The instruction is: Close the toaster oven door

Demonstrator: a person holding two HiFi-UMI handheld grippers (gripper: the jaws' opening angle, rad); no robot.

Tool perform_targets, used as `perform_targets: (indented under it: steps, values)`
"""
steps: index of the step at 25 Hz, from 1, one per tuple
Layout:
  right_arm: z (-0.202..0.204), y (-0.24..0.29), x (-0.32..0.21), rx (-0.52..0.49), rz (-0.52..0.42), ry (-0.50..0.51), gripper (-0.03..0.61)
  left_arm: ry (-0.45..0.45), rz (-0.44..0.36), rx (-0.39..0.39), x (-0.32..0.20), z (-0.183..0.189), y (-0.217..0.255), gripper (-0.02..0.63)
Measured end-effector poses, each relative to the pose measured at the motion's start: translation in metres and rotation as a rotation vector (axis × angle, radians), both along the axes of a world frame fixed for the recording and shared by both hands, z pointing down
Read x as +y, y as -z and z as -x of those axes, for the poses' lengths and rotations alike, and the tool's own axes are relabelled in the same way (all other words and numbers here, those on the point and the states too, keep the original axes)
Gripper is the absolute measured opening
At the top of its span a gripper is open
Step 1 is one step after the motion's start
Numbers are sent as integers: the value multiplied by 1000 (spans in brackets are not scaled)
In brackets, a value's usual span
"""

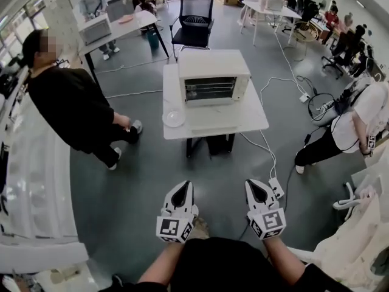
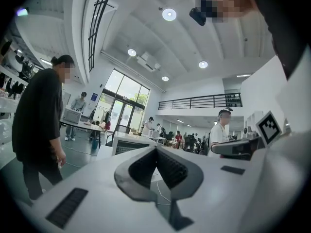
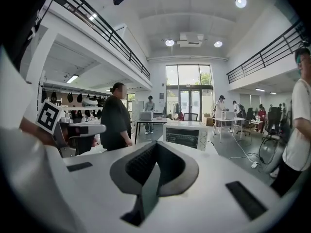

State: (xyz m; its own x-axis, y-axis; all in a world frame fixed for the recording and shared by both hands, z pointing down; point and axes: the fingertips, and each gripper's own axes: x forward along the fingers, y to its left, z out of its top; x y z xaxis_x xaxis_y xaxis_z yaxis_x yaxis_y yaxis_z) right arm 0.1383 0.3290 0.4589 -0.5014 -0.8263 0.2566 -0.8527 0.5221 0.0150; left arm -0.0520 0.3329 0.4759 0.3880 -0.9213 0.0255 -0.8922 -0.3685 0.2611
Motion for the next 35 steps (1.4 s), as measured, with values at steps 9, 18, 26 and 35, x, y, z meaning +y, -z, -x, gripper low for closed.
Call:
perform_targets:
  steps: [9,18,26,35]
  values:
    - [54,3,-92,18,8,-17,14,-3,17,3,-89,55,-1,17]
    - [105,-9,-176,57,16,-48,14,-44,34,16,-176,106,-22,17]
    - [131,-23,-208,68,34,-45,14,-41,55,26,-201,135,-38,17]
    - [145,-25,-205,76,49,-22,14,-10,67,67,-185,149,-39,17]
